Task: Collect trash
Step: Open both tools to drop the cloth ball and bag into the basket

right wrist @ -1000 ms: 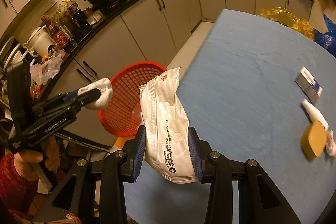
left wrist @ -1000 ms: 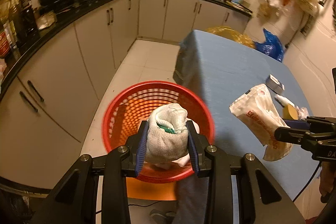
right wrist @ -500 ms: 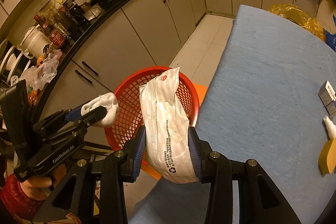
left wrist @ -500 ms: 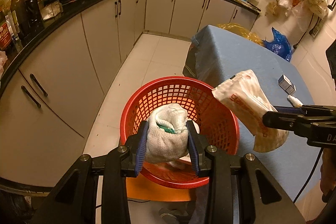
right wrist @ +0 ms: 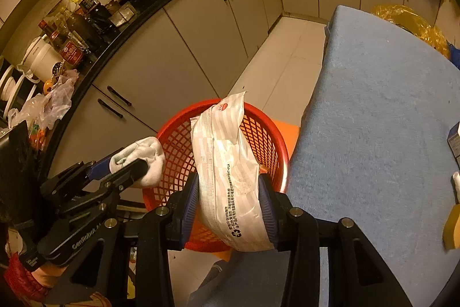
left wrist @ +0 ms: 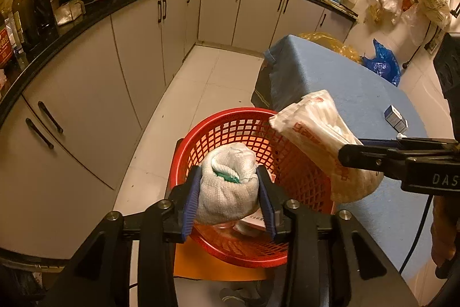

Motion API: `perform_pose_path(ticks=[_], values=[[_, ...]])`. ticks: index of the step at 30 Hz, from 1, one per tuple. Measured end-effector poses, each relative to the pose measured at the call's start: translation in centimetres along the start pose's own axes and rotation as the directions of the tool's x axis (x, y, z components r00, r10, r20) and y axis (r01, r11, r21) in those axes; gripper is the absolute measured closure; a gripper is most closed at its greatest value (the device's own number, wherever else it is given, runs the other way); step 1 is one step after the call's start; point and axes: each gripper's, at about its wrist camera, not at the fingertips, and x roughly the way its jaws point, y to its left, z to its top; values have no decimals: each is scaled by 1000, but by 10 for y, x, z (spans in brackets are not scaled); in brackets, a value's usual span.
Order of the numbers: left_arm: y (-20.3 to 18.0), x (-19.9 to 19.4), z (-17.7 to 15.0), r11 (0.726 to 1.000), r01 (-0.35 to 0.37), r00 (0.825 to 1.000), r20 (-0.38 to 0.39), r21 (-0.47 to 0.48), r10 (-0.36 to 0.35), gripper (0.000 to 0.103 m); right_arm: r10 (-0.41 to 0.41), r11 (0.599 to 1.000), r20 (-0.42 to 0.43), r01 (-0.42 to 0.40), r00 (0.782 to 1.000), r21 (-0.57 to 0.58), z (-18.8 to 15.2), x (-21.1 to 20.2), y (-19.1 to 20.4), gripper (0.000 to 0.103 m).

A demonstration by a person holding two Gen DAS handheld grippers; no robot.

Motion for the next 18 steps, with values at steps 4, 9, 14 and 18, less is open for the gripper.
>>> perform_pose_path(ticks=[4, 9, 14, 18], values=[[1, -1, 2, 1000, -1, 1000, 19, -10, 2, 36, -5, 1000, 37, 6, 999, -14, 4, -8, 1, 47], [4, -4, 6, 1000, -7, 999, 32, -20, 8, 33, -10, 1000, 72, 10, 997, -4, 1, -24, -1, 47], [4, -10, 9, 999, -6, 999, 42, -32, 7, 33, -7, 999, 99, 3, 995, 44, -10, -42, -13, 47], [1, -15, 8, 999, -3, 999, 47, -38, 5, 33, -13, 998, 109, 6, 994, 67, -21, -52, -21, 44]])
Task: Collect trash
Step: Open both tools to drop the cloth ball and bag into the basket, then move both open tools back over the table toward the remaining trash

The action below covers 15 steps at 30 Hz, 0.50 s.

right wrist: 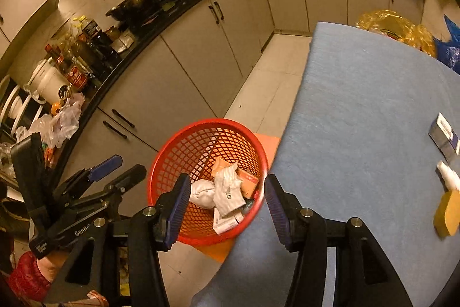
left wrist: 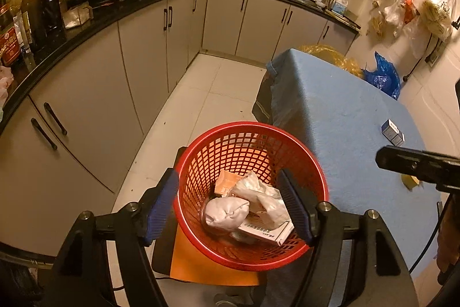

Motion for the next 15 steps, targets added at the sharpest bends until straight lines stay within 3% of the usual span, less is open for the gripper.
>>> perform_pose_path(ticks=[15], values=[[-46, -13, -11, 999, 23, 1000, 2, 45, -23, 33, -12, 998, 31, 10, 999, 55, -44, -39, -38, 39]])
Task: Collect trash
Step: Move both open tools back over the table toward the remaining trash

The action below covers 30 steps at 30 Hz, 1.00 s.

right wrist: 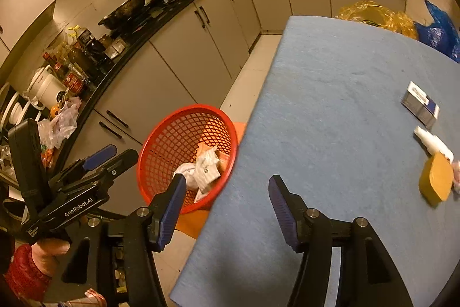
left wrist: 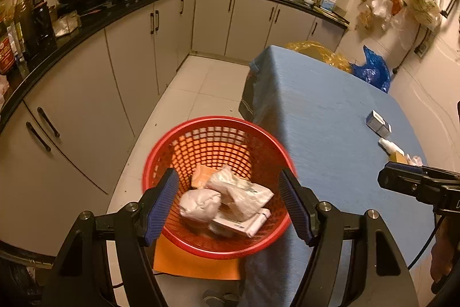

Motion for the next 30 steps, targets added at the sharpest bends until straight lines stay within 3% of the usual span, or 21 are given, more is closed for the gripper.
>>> perform_pose_path(ticks=[17, 24, 30], values=[[-89, 4, -19, 995, 52, 998, -45, 88, -48, 33, -43, 997, 63, 38, 997, 72, -50, -59, -77, 39], [-135, 16, -28, 983, 103, 992, -89, 150, -90, 33, -68, 983, 54, 58, 996, 174, -74, -82, -138, 39], [-175, 30, -32, 969, 144, 984, -129, 198, -120, 33, -148, 950, 52, 127, 988, 285, -90, -104, -201, 39]])
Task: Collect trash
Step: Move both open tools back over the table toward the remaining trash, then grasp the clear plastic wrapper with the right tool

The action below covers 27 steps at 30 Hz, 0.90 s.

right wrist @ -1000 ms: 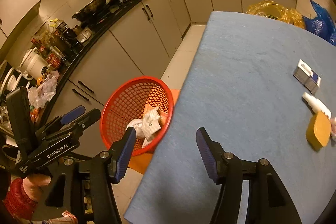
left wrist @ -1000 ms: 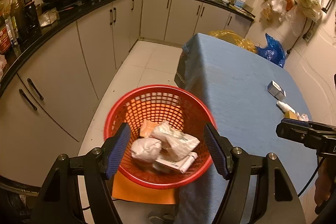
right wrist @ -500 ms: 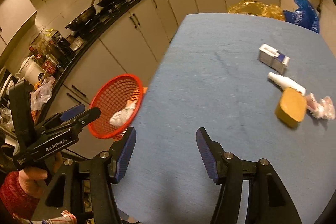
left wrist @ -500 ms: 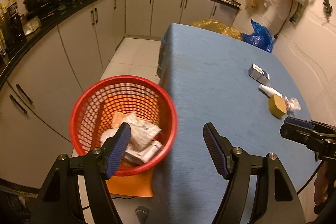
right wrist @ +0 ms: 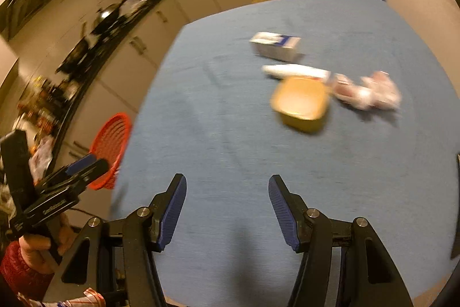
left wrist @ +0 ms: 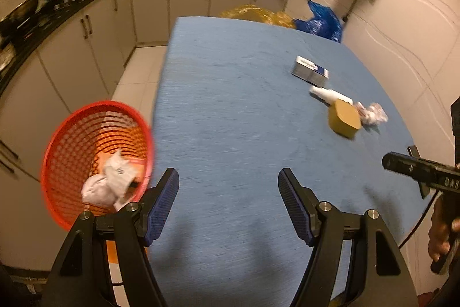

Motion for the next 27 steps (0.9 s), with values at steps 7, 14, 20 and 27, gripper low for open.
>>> perform_pose_path(ticks=[7, 14, 20, 27], values=[[-36, 12, 8, 998, 33, 999, -20, 56, -32, 33, -104, 983, 43, 96, 994, 159, 25, -16, -87, 39], [-57, 19, 16, 996, 39, 998, -46, 78, -36, 33, -88, 959, 66, 67, 994, 274, 70, -8, -142, 39], [-72, 25, 26, 996, 39, 997, -65, 74, -34, 33, -88, 955, 13, 81, 996, 287, 98, 29, -158, 41], [-75, 31, 29, 998, 11, 997, -74, 58, -7, 33, -58, 965, -39, 66, 998, 254, 103, 52, -152, 65]])
